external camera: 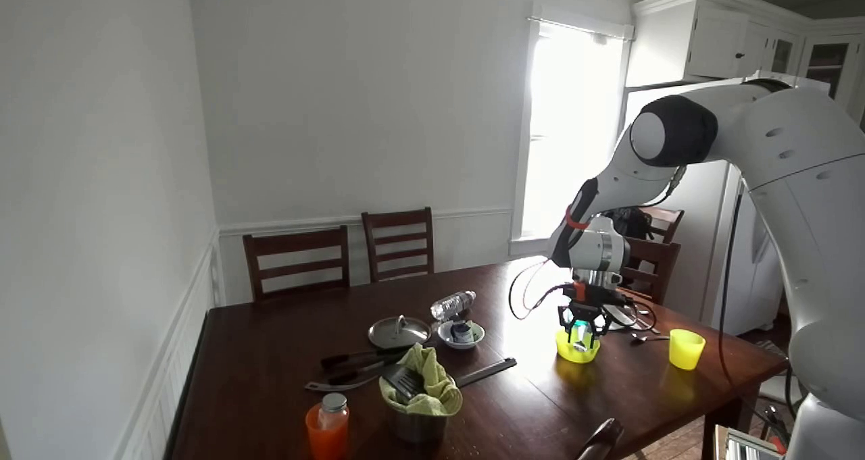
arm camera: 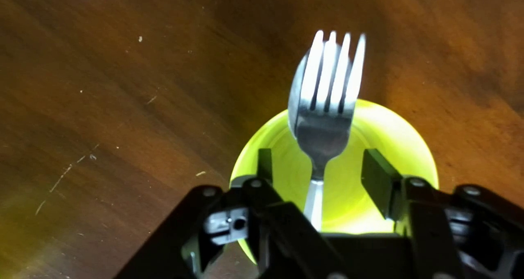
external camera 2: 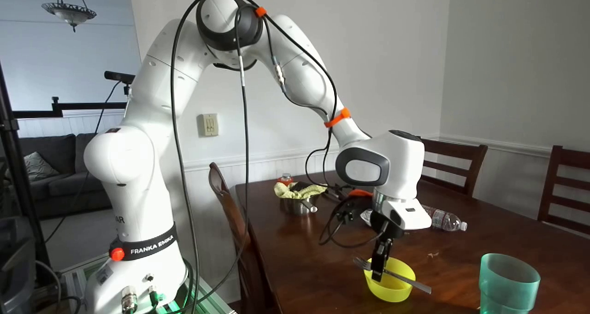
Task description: Stack the spoon and fork on the bowl
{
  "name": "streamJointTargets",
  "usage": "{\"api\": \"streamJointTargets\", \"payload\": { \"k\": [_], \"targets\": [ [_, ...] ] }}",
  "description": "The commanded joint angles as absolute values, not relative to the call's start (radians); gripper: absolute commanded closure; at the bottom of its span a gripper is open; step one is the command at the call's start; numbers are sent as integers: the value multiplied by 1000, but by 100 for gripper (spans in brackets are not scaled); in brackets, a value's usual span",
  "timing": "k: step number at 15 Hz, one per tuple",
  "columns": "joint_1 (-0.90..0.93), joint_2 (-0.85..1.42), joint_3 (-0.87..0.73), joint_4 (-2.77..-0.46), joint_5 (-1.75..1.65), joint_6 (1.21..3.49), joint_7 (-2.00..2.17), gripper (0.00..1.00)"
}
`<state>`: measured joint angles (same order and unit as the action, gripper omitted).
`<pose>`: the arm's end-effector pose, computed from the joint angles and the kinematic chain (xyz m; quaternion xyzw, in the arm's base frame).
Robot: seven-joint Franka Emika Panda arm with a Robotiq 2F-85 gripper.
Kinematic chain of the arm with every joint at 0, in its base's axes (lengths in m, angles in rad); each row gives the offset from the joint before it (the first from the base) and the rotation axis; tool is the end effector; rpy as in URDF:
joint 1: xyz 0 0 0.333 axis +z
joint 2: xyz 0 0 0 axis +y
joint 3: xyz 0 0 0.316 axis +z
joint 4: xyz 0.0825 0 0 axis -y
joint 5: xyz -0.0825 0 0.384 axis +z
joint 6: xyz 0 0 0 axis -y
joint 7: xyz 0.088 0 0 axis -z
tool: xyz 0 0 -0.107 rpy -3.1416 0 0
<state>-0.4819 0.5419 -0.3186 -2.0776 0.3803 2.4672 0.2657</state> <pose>0.3958 -0.4129 0.1655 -0.7812 0.6216 0.0425 0.0400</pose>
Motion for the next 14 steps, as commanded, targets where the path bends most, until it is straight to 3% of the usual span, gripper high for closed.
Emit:
{"api": "streamJointTargets", "payload": {
  "k": [1, 2, 14],
  "targets": [
    [-503, 535, -305, -2059, 406, 2439, 236, 9],
    [-502, 524, -306, -2063, 406, 2441, 235, 1],
    [-356, 287, -480, -2153, 110, 2450, 399, 0]
  ]
}}
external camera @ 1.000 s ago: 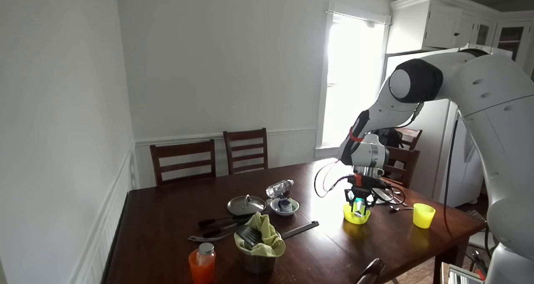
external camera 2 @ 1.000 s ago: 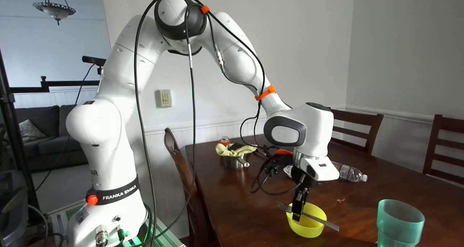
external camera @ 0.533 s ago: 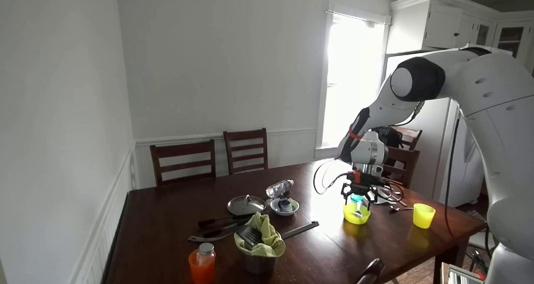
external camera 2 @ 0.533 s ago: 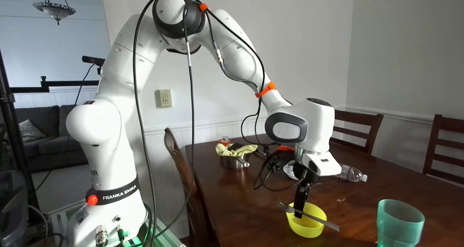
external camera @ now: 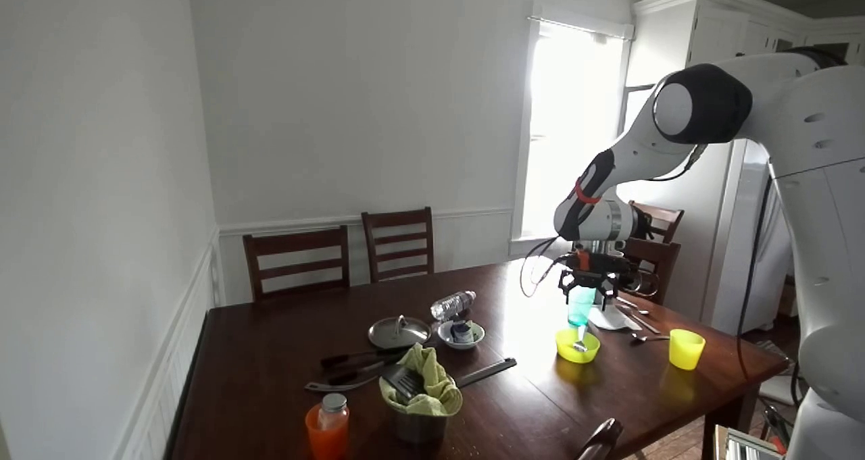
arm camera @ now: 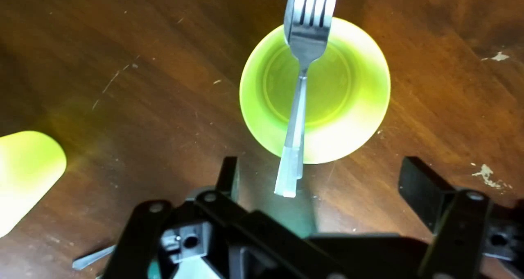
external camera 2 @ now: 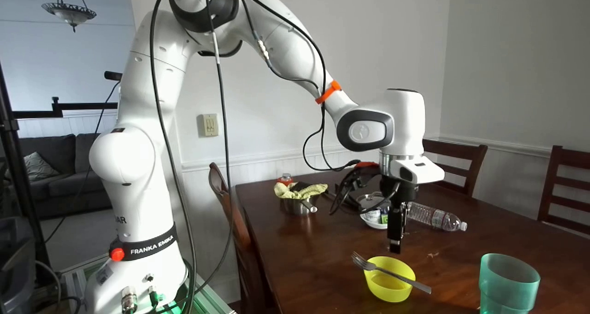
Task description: Stack the spoon and fork on the bowl
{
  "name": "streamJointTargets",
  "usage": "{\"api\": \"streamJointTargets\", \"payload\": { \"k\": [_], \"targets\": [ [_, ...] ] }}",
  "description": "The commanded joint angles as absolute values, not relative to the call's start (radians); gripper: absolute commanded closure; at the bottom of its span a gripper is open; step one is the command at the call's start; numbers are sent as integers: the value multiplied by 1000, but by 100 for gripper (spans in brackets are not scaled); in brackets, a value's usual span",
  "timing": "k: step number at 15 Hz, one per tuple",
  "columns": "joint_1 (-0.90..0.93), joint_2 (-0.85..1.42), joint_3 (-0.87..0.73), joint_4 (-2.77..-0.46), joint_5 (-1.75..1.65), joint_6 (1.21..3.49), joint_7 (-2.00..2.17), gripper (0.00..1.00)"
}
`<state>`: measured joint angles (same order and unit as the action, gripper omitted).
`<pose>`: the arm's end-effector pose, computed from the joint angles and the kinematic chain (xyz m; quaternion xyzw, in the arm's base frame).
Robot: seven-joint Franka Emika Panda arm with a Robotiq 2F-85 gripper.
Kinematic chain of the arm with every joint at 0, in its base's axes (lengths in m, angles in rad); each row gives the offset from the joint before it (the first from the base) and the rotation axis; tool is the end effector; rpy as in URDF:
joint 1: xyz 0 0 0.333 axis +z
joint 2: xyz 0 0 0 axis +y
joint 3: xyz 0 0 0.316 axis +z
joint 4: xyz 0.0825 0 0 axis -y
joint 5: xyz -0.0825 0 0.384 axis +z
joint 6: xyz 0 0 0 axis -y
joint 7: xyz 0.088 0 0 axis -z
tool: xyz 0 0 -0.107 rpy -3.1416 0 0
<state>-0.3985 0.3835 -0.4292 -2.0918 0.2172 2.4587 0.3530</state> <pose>0.3994 -0.4289 0.2555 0.7903 -0.6124 0.0118 0.0117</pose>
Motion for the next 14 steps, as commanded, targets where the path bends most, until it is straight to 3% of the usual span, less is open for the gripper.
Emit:
{"api": "streamJointTargets", "payload": {
  "k": [1, 7, 14],
  "targets": [
    [-346, 261, -492, -2167, 76, 2454, 412, 0],
    [-315, 145, -522, -2234, -133, 2474, 498, 0],
    [-346, 210, -488, -2179, -75, 2458, 457, 0]
  ]
}}
